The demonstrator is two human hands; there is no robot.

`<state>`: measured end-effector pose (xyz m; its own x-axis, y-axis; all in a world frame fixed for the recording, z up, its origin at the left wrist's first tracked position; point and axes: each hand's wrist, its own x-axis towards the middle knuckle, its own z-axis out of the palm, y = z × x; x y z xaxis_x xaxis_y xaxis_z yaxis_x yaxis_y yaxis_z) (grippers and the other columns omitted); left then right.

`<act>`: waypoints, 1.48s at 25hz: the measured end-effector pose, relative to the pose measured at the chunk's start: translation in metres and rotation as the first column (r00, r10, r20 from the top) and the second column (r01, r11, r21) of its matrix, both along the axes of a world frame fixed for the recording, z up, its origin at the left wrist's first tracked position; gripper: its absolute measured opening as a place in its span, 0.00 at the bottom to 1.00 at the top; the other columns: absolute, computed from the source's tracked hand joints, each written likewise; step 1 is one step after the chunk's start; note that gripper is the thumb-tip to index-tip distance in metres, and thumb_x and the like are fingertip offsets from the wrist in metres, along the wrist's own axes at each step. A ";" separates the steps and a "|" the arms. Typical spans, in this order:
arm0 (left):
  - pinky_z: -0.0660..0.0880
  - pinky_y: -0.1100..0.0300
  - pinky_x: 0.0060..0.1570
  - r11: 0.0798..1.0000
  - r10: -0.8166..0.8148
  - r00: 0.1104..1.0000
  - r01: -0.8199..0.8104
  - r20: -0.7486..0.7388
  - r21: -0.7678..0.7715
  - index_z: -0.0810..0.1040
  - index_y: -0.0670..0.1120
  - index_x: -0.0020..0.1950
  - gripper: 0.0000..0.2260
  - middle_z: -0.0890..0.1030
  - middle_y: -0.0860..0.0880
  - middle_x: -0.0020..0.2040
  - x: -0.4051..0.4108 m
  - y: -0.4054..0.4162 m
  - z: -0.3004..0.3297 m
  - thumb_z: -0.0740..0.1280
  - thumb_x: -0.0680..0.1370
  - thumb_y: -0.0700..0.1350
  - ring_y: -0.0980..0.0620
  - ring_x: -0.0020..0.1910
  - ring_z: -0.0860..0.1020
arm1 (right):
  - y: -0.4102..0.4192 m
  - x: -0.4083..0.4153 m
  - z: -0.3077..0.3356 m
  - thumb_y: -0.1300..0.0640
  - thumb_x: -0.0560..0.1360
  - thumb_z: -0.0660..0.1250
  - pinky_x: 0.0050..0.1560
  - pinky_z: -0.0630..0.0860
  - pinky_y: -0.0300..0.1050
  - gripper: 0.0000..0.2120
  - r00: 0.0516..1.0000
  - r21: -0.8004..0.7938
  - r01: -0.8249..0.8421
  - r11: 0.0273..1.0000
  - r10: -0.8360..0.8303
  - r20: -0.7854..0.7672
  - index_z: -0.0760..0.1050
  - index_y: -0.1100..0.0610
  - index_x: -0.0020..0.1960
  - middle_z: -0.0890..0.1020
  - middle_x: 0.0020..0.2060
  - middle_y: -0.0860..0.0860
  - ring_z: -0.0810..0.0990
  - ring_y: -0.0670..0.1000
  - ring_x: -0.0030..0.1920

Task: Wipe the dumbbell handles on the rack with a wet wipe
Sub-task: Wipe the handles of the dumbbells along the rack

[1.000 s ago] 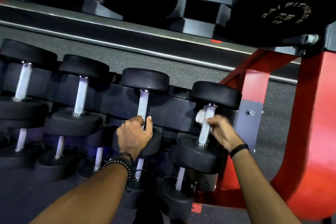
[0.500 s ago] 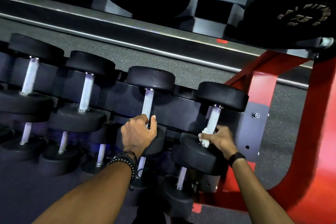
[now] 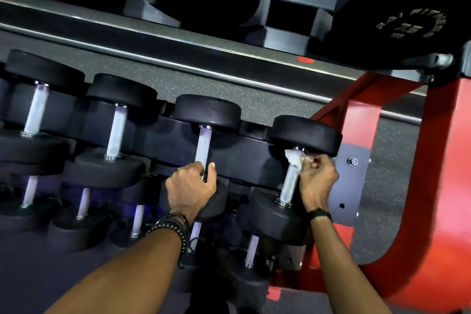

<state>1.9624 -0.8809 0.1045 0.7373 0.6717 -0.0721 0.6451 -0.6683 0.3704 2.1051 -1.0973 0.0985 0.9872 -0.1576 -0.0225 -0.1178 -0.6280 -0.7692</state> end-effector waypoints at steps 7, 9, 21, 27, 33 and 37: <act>0.70 0.55 0.31 1.000 -0.012 1.000 0.012 0.001 0.009 0.74 0.46 0.31 0.23 0.78 0.48 0.28 0.001 -0.001 0.000 0.54 0.74 0.62 0.41 0.30 0.77 | -0.021 -0.029 -0.015 0.72 0.70 0.64 0.39 0.79 0.39 0.08 0.937 -0.055 -0.063 0.996 0.040 -0.348 0.82 0.65 0.42 0.84 0.37 0.57 0.78 0.53 0.33; 0.68 0.56 0.31 1.000 -0.012 1.000 0.012 0.012 0.006 0.73 0.46 0.31 0.22 0.77 0.49 0.28 0.001 -0.001 0.000 0.55 0.74 0.61 0.41 0.29 0.77 | -0.005 0.006 -0.002 0.70 0.71 0.66 0.37 0.77 0.34 0.05 0.943 0.042 0.212 0.976 -0.193 -0.271 0.80 0.67 0.45 0.81 0.38 0.56 0.76 0.51 0.35; 0.68 0.56 0.32 1.000 -0.001 1.000 0.001 -0.001 0.004 0.74 0.46 0.31 0.19 0.78 0.48 0.28 0.001 -0.002 0.001 0.60 0.75 0.58 0.40 0.30 0.77 | 0.005 0.023 -0.012 0.71 0.73 0.65 0.28 0.74 0.40 0.08 0.860 0.359 0.442 0.822 -0.274 -0.432 0.74 0.60 0.40 0.76 0.34 0.52 0.73 0.48 0.32; 0.68 0.56 0.31 0.999 0.001 1.000 0.000 -0.016 0.032 0.74 0.45 0.31 0.19 0.78 0.47 0.28 0.002 -0.003 0.000 0.60 0.75 0.57 0.39 0.29 0.77 | -0.009 -0.015 -0.003 0.67 0.80 0.54 0.35 0.74 0.38 0.14 0.736 0.499 0.495 0.711 -0.038 -0.676 0.74 0.59 0.42 0.76 0.33 0.52 0.75 0.47 0.33; 0.70 0.55 0.31 0.999 0.011 1.000 -0.011 -0.015 0.035 0.74 0.46 0.31 0.20 0.78 0.47 0.28 0.002 -0.004 -0.001 0.59 0.74 0.58 0.39 0.29 0.77 | 0.017 0.022 0.013 0.77 0.65 0.56 0.34 0.69 0.40 0.15 0.803 0.641 0.538 0.547 -0.101 -0.588 0.67 0.57 0.32 0.71 0.29 0.50 0.70 0.48 0.32; 0.69 0.56 0.31 0.999 0.016 1.000 -0.017 0.008 0.036 0.74 0.46 0.31 0.20 0.77 0.48 0.27 0.003 -0.004 0.001 0.59 0.74 0.58 0.40 0.28 0.77 | 0.006 0.013 0.019 0.73 0.63 0.64 0.39 0.68 0.40 0.13 0.846 0.645 0.368 0.670 0.046 -0.531 0.69 0.55 0.32 0.73 0.31 0.49 0.72 0.45 0.32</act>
<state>1.9651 -0.8845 0.1050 0.7266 0.6858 -0.0425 0.6534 -0.6705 0.3513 2.1178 -1.0916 0.1170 0.7684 -0.0432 -0.6385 -0.6276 0.1438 -0.7651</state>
